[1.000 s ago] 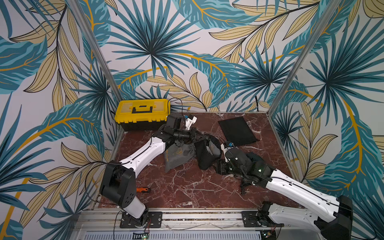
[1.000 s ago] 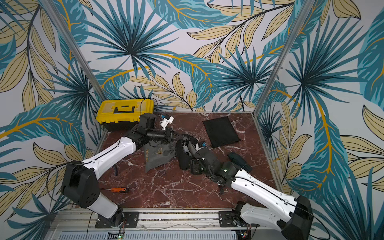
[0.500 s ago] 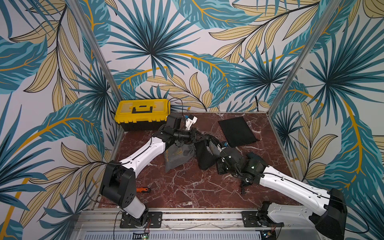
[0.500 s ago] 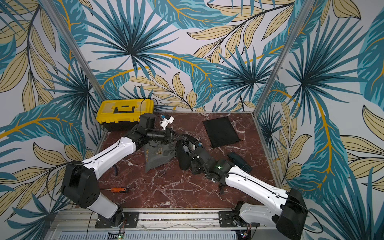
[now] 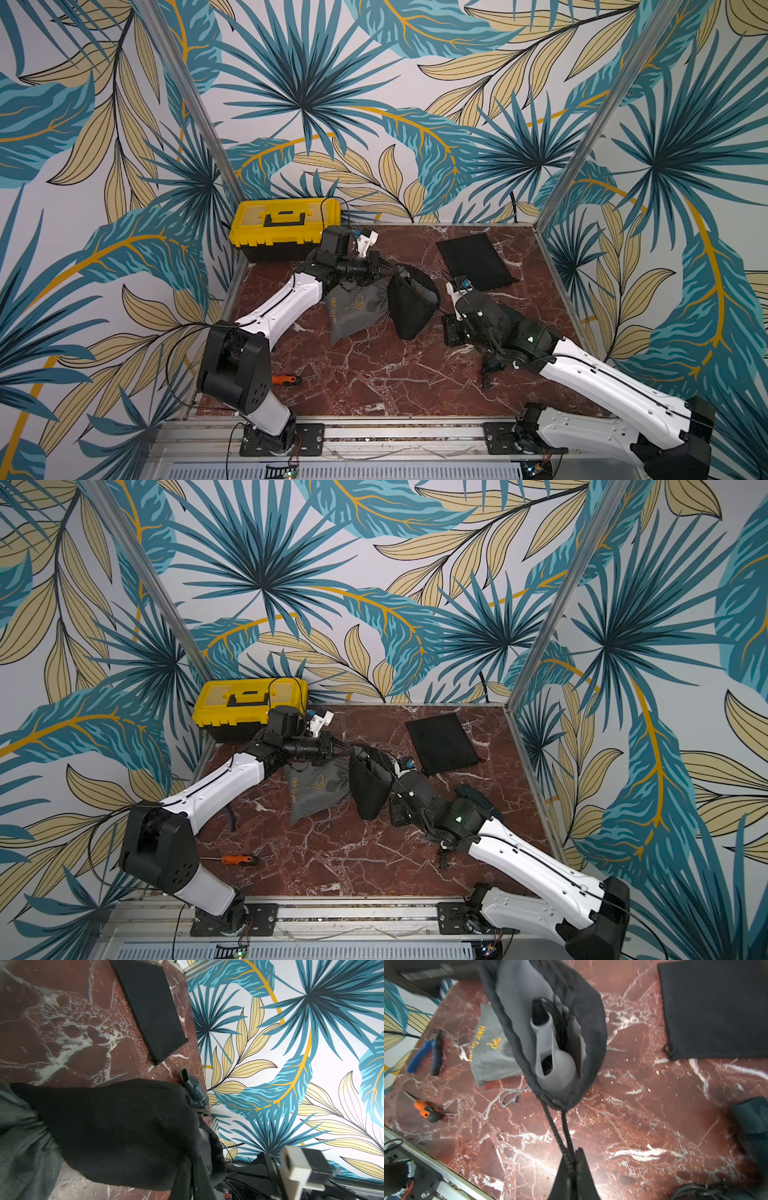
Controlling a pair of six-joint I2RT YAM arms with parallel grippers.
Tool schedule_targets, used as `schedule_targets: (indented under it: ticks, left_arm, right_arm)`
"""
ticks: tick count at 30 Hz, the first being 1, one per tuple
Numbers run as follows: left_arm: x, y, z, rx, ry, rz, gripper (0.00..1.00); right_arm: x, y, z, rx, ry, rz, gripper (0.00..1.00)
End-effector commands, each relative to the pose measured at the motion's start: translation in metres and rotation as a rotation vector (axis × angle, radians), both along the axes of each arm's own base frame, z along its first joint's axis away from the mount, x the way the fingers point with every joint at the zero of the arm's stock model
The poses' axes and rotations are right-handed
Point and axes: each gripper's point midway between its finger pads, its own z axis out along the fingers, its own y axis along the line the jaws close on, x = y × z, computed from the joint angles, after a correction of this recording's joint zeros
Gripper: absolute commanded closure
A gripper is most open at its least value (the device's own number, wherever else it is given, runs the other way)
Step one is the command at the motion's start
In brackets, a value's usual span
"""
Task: Pack away hair dryers
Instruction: Pull the drawstrings on both sides of the drawstring bag.
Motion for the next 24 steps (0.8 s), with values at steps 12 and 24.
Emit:
schedule_targets:
  ticks: [12, 24]
  left_arm:
    - [0.033, 0.059, -0.015, -0.020, 0.109, 0.170, 1.00]
    - [0.043, 0.066, 0.010, -0.066, 0.063, 0.114, 0.30]
  right_arm:
    - [0.024, 0.066, 0.020, 0.097, 0.018, 0.104, 1.00]
    - [0.020, 0.094, 0.019, 0.104, 0.045, 0.180, 1.00]
